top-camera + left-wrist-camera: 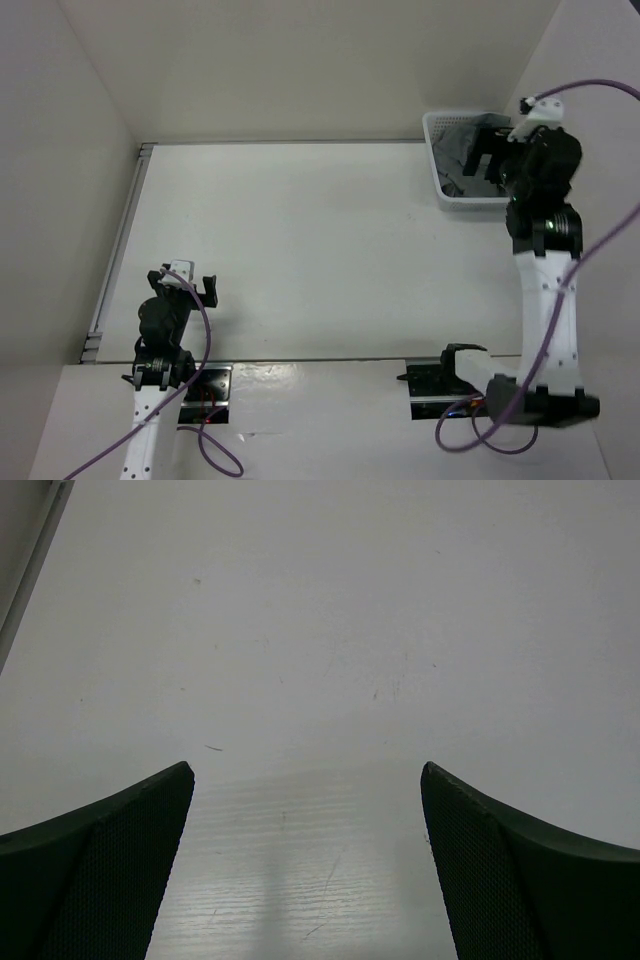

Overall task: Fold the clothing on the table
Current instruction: Grab the skirt from the pile

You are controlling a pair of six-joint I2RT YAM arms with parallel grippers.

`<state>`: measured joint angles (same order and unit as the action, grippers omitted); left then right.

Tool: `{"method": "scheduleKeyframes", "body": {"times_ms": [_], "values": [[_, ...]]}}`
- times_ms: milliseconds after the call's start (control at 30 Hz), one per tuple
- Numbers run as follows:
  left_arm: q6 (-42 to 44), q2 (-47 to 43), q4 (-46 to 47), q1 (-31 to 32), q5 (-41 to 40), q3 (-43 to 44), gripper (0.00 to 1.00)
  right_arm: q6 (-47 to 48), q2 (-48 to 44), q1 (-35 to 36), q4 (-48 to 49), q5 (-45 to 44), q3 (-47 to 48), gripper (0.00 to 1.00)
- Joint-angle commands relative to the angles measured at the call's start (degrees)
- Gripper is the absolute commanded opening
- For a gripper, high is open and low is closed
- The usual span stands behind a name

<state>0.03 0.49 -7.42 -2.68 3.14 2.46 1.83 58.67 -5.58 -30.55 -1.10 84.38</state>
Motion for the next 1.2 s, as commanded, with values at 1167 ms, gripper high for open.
{"method": "scheduleKeyframes", "body": {"times_ms": [1167], "values": [[0.76, -7.79, 1.80, 0.22, -0.32, -2.20, 1.00, 8.54, 89.68, -7.43, -29.90, 16.40, 66.26, 0.99]]}}
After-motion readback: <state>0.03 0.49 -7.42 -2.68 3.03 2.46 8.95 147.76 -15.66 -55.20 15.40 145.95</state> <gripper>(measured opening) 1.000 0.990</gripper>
